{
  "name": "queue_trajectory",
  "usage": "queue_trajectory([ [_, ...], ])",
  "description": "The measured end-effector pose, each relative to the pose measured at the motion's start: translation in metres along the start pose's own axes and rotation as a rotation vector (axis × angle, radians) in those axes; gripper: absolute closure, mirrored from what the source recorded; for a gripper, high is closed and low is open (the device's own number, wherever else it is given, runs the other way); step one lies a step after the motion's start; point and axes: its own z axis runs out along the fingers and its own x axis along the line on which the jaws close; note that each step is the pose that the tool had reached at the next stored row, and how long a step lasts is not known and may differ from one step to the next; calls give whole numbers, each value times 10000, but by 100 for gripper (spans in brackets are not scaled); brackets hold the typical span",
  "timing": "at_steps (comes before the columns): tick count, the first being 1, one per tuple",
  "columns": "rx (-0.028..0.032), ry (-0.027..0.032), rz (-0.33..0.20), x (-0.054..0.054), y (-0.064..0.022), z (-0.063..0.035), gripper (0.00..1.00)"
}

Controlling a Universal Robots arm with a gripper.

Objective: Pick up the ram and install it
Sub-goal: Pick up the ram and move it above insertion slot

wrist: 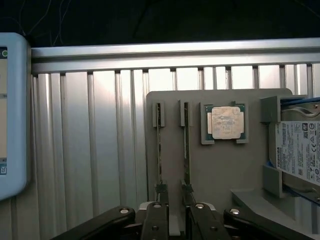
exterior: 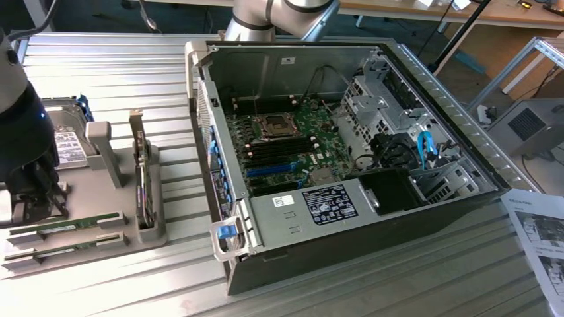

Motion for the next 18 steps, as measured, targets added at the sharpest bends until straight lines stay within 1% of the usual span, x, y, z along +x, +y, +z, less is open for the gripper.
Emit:
queue_trajectory([
  [6, 0, 0, -1, 70, -8, 128, 76],
  [9, -1, 0, 0, 110, -12, 213, 76],
  [15, -3, 0, 0, 149, -17, 311, 76],
  [18, -5, 0, 1, 163, -18, 344, 76],
])
